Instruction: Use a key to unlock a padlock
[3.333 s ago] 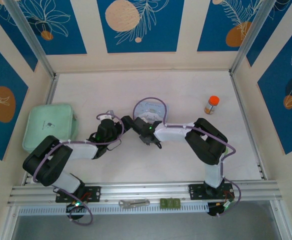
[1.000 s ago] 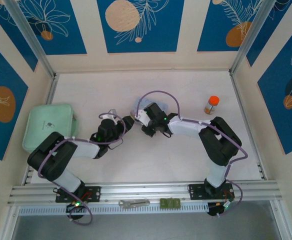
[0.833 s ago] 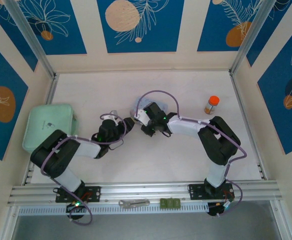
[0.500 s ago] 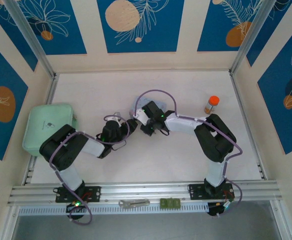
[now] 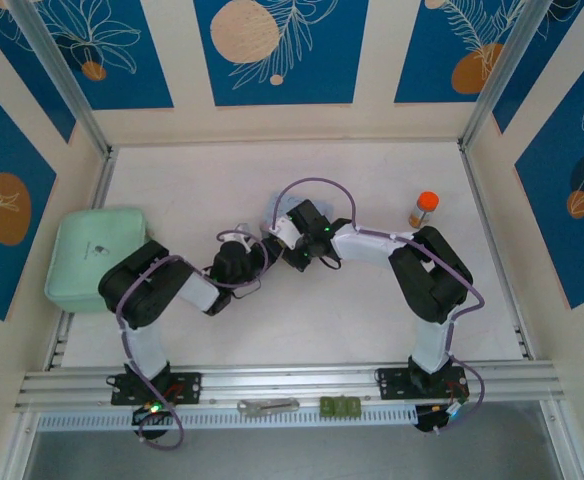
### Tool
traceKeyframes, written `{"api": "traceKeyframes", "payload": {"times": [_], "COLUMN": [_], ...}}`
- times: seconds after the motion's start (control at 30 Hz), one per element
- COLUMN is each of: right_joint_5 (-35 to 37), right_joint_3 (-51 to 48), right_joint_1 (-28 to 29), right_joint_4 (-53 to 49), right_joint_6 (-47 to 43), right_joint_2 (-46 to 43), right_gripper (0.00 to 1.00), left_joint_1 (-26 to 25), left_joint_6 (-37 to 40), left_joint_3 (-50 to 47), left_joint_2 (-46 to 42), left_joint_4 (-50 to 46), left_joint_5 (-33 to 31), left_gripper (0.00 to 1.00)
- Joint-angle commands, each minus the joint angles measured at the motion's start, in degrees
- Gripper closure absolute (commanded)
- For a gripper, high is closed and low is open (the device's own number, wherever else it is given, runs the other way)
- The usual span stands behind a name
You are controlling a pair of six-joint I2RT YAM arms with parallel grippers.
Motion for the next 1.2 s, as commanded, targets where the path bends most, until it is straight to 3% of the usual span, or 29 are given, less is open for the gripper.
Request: {"api": "traceKeyframes", "payload": {"times": [0.0,0.47,0.7,0.9,1.17], "right_joint_5": [-2.38,-2.92,-3.18,-5.38,-12.43], "right_joint_3": [0.51,-0.12,-0.55,-3.31,-7.53], "right_joint_1": [-0.22,-0.22,-0.22,-0.59,-5.14], "right_joint_4": [-0.04,0.58,0.79,1.98,1.21], "right_joint_6": [0.88,1.15,1.49,5.17,15.46], "right_joint_2": [-0.37,-0.89,-1.5,-6.12,-15.47], "right_gripper": [1.0,1.0,1.0,0.74,0.58], "left_joint_1": [-0.65,-1.3,-1.31,-1.3,-1.25], "left_joint_6": [-1.37,-1.71,-0.73,-0.49,-0.14], "left_joint_3": [1.28,2.96,2.92,2.66,2.28], "left_joint_2": [1.4,4.7,4.31,4.48,4.48], "left_joint_4": [5.74,6.57,6.46,6.54,7.16], "left_joint_5": [-1.72,-2.18,-2.84,-3.39,-3.4], "left_gripper": [0.68,0.81,1.0,1.0,1.0]}}
